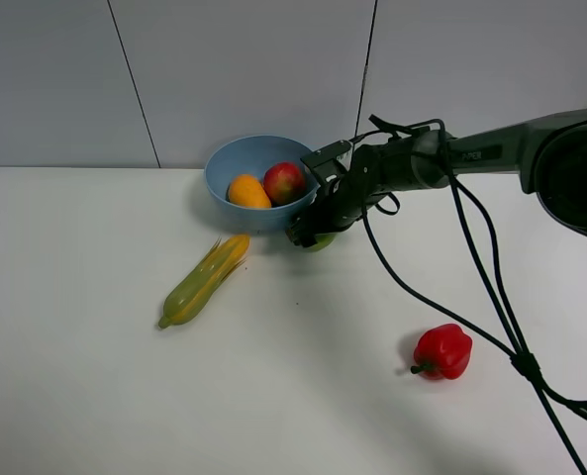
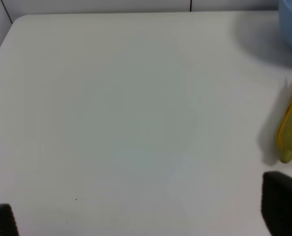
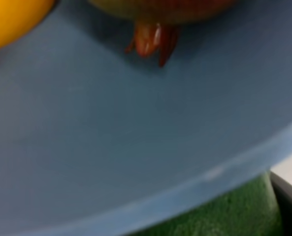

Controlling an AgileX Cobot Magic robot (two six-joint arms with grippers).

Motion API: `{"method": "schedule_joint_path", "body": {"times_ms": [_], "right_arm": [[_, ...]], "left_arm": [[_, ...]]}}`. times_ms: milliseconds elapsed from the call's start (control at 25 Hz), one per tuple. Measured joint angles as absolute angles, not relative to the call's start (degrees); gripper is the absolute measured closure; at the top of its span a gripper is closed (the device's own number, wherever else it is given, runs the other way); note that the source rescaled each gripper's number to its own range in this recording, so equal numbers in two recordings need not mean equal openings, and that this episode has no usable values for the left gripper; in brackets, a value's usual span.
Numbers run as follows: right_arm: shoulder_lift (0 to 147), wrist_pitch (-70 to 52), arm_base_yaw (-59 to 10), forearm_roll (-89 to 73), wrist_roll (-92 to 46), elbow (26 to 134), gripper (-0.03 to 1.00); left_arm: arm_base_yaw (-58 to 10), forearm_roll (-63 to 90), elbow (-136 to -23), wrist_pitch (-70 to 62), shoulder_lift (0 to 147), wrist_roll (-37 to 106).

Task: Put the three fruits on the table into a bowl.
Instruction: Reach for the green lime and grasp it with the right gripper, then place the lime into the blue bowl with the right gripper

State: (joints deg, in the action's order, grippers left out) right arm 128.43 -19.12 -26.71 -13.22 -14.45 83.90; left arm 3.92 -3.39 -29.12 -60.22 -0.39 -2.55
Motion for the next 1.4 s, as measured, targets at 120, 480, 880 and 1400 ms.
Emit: {"method": "schedule_joint_path", "body": {"times_ms": [120,480,880,1400], "right_arm": [[128.3,-20.7,-26.8,-13.2,-14.0,84.0,0.64],[119.4,-30.6,-26.8,-13.3,-9.8,84.0,0.64],[111.0,-24.3,-27.1,-15.8,-8.5,88.3,0.64],[129.9,-22.3,-31.0,-18.2,-8.2,104.7,0.47]], "left_arm": [[3.9,-3.4,-29.1,-60.2,-0.4,-2.5],[3.9,-3.4,-29.1,-60.2,-0.4,-2.5],[3.9,-3.4,-29.1,-60.2,-0.4,-2.5],[3.9,-3.4,-29.1,-60.2,-0.4,-2.5]]}}
